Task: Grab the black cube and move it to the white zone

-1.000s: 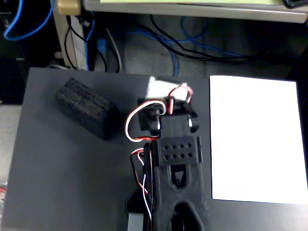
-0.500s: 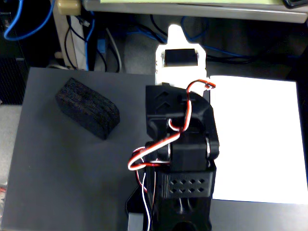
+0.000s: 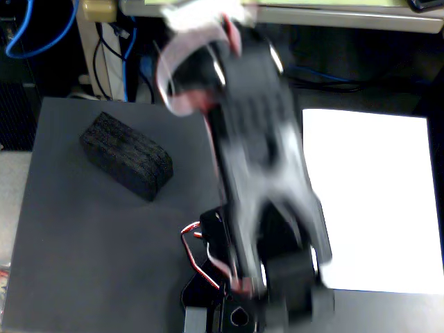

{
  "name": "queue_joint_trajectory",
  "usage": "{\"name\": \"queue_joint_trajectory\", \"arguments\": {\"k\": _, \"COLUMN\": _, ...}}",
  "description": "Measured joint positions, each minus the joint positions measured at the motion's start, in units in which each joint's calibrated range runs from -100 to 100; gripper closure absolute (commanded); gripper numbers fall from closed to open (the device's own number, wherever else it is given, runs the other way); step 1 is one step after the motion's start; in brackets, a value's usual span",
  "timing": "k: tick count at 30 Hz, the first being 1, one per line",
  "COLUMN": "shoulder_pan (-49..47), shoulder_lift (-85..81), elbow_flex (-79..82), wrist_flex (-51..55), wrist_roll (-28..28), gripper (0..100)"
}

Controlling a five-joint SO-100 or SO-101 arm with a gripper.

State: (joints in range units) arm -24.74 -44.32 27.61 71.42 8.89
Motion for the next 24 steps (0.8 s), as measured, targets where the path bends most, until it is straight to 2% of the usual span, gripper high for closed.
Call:
{"name": "queue_joint_trajectory", "arguments": {"k": 6, "shoulder_pan": -7.31, "shoulder_lift": 27.05, "elbow_flex": -12.25, "wrist_flex": 0.43, "wrist_roll": 5.25, "gripper": 89}}
{"name": "queue_joint_trajectory", "arguments": {"k": 11, "shoulder_pan": -15.66, "shoulder_lift": 42.03, "elbow_flex": -18.01, "wrist_flex": 4.96, "wrist_roll": 9.81, "gripper": 89}}
{"name": "queue_joint_trajectory", "arguments": {"k": 17, "shoulder_pan": -24.59, "shoulder_lift": 44.44, "elbow_flex": -26.87, "wrist_flex": 14.89, "wrist_roll": 12.12, "gripper": 89}}
{"name": "queue_joint_trajectory", "arguments": {"k": 24, "shoulder_pan": -25.18, "shoulder_lift": 40.95, "elbow_flex": -35.92, "wrist_flex": 26.02, "wrist_roll": 15.16, "gripper": 89}}
